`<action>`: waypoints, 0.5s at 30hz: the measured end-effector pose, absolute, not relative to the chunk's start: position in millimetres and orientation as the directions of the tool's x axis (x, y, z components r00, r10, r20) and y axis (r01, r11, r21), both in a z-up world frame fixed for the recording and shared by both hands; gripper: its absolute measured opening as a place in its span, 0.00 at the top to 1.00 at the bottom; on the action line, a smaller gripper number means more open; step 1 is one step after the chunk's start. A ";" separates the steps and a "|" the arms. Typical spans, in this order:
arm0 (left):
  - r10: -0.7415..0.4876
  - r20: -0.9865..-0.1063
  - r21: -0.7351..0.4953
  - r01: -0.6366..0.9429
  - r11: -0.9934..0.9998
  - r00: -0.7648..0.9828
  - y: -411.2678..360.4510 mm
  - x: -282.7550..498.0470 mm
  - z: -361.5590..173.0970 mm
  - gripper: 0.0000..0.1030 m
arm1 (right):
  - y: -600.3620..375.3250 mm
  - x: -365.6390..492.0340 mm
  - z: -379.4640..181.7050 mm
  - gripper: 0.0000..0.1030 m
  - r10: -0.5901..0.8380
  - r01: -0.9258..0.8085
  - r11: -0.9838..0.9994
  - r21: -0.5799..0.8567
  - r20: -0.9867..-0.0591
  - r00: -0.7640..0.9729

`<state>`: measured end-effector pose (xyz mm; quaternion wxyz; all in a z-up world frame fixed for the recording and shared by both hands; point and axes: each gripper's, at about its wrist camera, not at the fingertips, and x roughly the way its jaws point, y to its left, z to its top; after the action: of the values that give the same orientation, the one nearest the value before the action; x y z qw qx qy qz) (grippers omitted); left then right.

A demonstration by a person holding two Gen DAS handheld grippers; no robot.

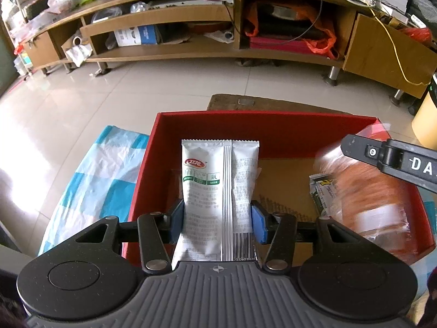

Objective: Organize snacks
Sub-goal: 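Open both tools to release the packs into the red box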

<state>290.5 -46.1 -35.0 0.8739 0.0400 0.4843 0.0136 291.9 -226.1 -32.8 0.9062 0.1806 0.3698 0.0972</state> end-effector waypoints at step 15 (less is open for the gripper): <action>0.103 -0.821 0.123 -0.001 0.992 0.562 -46.3 285.1 -25.6 0.19 | -217.7 290.7 -25.8 0.45 0.271 -0.061 0.942 0.330 -0.643 0.716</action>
<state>285.1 -46.3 -25.6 0.8822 0.0543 0.4669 0.0294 290.7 -217.7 -25.8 0.9152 0.1439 0.3655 0.0907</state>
